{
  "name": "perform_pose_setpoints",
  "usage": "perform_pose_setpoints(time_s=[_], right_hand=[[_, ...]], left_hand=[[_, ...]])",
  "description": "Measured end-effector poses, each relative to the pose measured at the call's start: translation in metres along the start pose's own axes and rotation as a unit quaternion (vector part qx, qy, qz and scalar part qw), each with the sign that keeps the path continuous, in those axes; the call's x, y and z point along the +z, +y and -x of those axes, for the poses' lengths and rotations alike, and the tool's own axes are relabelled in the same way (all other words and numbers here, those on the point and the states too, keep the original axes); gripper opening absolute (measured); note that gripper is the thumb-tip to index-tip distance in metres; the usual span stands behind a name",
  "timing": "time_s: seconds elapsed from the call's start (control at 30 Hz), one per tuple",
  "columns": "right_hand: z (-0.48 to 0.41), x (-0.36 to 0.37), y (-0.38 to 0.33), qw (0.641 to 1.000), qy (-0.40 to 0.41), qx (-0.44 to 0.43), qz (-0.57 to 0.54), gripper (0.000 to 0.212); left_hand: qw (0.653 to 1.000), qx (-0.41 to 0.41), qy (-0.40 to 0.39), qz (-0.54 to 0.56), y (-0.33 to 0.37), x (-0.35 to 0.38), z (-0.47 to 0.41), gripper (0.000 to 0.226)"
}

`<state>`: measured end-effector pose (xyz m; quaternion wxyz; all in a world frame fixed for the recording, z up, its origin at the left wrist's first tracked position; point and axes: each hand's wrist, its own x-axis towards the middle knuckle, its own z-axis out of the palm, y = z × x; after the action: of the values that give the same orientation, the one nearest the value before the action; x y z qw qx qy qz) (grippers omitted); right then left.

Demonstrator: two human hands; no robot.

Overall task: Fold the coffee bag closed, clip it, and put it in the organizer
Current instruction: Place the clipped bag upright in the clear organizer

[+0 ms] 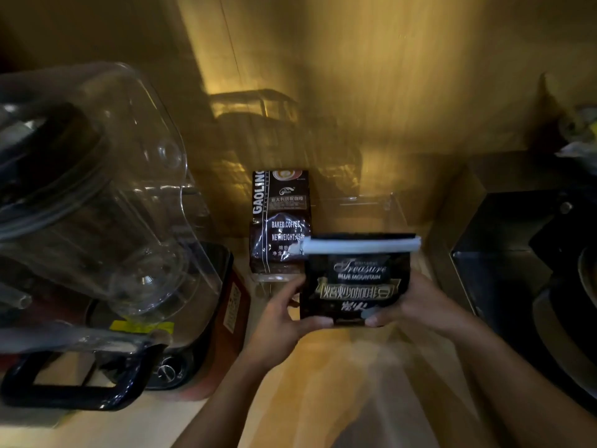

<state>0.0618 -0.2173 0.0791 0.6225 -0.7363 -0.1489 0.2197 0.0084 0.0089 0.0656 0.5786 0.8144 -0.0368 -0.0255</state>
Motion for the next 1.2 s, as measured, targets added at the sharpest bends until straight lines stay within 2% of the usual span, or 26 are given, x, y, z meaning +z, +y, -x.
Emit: perform_pose_setpoints(time_s=[0.2, 0.37, 0.67, 0.77, 0.9, 1.07, 1.2], right_hand=[[-0.007, -0.022, -0.034, 0.996, 0.082, -0.023, 0.008, 0.070], [-0.013, -0.029, -0.044, 0.988, 0.146, -0.041, -0.016, 0.047], [-0.042, -0.048, -0.044, 0.983, 0.170, -0.040, -0.048, 0.049], [-0.057, -0.050, -0.037, 0.982, 0.182, -0.032, -0.043, 0.049], [-0.074, -0.049, -0.022, 0.986, 0.165, -0.021, -0.016, 0.051], [-0.086, -0.046, 0.008, 0.989, 0.147, -0.022, 0.001, 0.060], [-0.099, -0.050, 0.014, 0.987, 0.158, -0.026, -0.003, 0.062]], left_hand=[[0.994, 0.049, 0.030, 0.092, 0.038, 0.004, -0.021, 0.058], [0.991, 0.083, 0.050, 0.088, 0.057, 0.011, -0.041, 0.054], [0.993, 0.095, 0.068, 0.032, 0.055, 0.026, -0.087, 0.050], [0.992, 0.092, 0.078, 0.040, 0.051, 0.033, -0.099, 0.045], [0.987, 0.069, 0.126, 0.077, 0.045, 0.051, -0.108, 0.045], [0.981, 0.023, 0.160, 0.106, 0.030, 0.069, -0.110, 0.060], [0.976, 0.010, 0.186, 0.111, 0.029, 0.074, -0.124, 0.063]])
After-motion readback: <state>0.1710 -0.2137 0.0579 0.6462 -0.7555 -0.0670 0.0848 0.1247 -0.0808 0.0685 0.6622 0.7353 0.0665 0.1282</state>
